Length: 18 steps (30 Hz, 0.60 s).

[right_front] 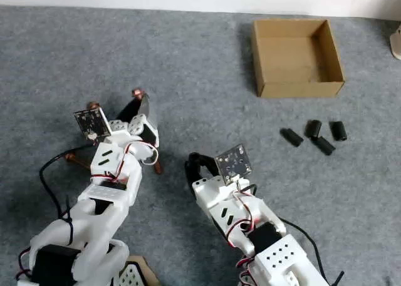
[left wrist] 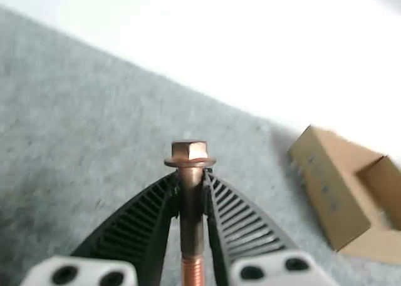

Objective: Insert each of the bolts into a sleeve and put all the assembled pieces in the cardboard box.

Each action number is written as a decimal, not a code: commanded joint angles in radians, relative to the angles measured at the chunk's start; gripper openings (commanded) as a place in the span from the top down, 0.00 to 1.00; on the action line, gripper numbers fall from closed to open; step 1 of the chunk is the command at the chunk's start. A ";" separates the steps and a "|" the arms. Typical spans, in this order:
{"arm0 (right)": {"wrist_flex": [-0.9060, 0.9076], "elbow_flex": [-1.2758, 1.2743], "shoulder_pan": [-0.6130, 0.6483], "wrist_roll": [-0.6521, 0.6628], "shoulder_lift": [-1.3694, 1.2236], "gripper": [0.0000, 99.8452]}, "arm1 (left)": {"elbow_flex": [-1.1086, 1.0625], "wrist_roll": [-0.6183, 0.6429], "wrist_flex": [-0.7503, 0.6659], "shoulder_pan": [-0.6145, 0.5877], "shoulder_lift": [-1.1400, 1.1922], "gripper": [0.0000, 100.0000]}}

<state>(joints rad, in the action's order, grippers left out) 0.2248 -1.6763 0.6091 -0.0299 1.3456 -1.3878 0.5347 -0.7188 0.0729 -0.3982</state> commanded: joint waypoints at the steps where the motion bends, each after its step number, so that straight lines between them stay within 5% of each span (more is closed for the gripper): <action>1: 0.021 -0.159 0.015 -0.005 0.021 1.00 | 0.007 0.011 -0.049 0.077 -0.016 1.00; 7: 0.035 -0.159 0.015 -0.005 0.027 1.00 | -0.008 0.008 -0.006 0.232 -0.147 1.00; 13: -0.062 -0.159 0.008 0.002 0.028 1.00 | 0.058 0.008 0.407 0.271 -0.410 1.00; 18: -0.137 -0.159 0.012 0.003 0.028 1.00 | 0.081 0.006 0.565 0.271 -0.608 1.00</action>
<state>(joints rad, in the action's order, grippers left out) 0.1511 -1.6763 0.6091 -0.0299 1.3518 -1.3786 0.5378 -0.2094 0.3245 -0.8753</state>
